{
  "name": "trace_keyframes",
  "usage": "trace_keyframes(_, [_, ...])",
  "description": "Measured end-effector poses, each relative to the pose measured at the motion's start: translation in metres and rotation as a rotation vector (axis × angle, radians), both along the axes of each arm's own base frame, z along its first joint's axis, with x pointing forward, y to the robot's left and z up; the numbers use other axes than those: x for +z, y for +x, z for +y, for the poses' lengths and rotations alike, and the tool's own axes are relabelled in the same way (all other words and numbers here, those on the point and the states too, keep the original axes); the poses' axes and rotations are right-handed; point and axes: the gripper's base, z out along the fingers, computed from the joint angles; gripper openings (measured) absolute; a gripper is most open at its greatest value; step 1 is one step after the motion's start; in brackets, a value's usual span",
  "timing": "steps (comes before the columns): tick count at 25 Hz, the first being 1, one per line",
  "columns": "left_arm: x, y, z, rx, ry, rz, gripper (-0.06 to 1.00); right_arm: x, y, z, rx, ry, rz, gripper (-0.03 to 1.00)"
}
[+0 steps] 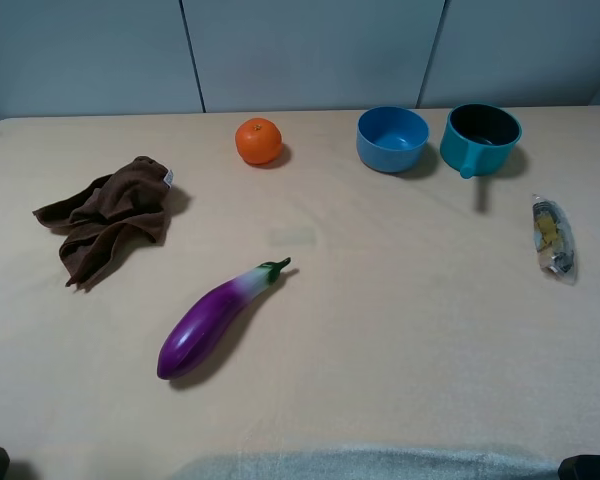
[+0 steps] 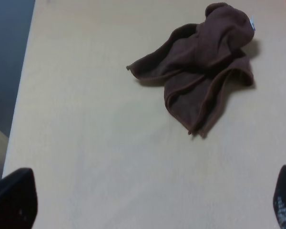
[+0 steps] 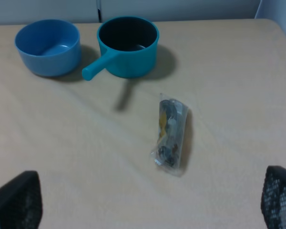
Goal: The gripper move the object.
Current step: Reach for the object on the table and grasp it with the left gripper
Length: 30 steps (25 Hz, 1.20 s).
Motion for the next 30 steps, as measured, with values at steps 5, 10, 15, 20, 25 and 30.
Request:
trace_keyframes(5, [0.0,0.0,0.0,0.0,0.0,0.0,0.99,0.0,0.0,0.0,0.0,0.0,0.0,0.69])
trace_keyframes(10, [0.0,0.0,0.0,0.0,0.0,0.0,0.99,0.0,0.0,0.0,0.0,0.0,0.0,0.69])
trace_keyframes(15, [0.0,0.0,0.0,0.0,0.0,0.0,0.99,0.0,0.0,0.0,0.0,0.0,0.0,0.69])
trace_keyframes(20, [0.0,0.0,0.0,0.0,0.0,0.0,0.99,0.0,0.0,0.0,0.0,0.0,0.0,0.69])
trace_keyframes(25, [0.0,0.0,0.0,0.0,0.0,0.0,0.99,0.0,0.0,0.0,0.0,0.0,0.0,0.69])
trace_keyframes(30, [0.0,0.0,0.0,0.0,-0.001,0.0,0.99,0.0,0.0,0.0,0.0,0.0,0.0,0.69])
